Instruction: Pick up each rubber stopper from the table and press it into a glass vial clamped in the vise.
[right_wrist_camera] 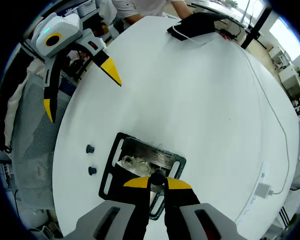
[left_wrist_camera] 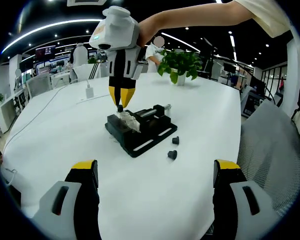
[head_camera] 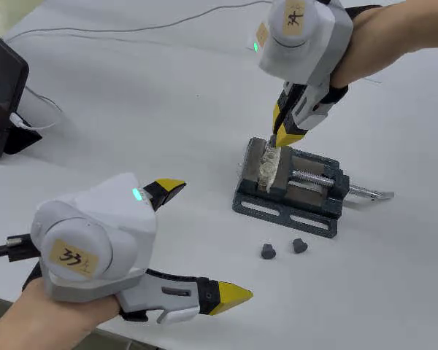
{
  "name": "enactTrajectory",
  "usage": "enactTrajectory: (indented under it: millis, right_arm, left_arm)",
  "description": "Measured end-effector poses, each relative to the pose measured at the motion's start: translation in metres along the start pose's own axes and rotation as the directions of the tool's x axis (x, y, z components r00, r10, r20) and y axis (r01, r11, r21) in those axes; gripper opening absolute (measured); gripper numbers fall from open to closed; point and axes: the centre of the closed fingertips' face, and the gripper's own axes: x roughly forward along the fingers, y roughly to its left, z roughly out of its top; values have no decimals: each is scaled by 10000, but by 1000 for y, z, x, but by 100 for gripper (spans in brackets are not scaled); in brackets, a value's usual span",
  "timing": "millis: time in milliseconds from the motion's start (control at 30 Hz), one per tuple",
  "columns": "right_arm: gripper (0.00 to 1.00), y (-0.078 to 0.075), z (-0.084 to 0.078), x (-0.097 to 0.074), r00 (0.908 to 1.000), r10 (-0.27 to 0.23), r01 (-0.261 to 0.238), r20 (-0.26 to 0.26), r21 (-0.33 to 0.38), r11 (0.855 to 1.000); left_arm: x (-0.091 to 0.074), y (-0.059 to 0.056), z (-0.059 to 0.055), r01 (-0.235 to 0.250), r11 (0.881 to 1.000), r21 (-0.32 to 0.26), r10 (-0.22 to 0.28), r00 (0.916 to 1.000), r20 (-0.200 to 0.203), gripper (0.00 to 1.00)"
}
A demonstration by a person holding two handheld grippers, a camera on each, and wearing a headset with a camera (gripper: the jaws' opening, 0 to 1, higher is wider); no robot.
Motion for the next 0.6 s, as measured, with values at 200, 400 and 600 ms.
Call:
enactTrajectory:
  millis: [200,400,600]
  right_arm:
    - [5,-1,2,1,9998,23,-12,-208,503,9987]
    - [5,-2,1,2,9991,-45,87,-411,1019,9948]
    - [5,-4,1,3,9986,-42,128,-525,1658,9861]
  left_arm:
    - [2,-1,2,37,10000,1,-37,10000,37,95]
    - [4,-3,2,94,10000,-13,-93,9999,50,95]
    - [6,-6,3,173,9998,-15,-173,9998,71,95]
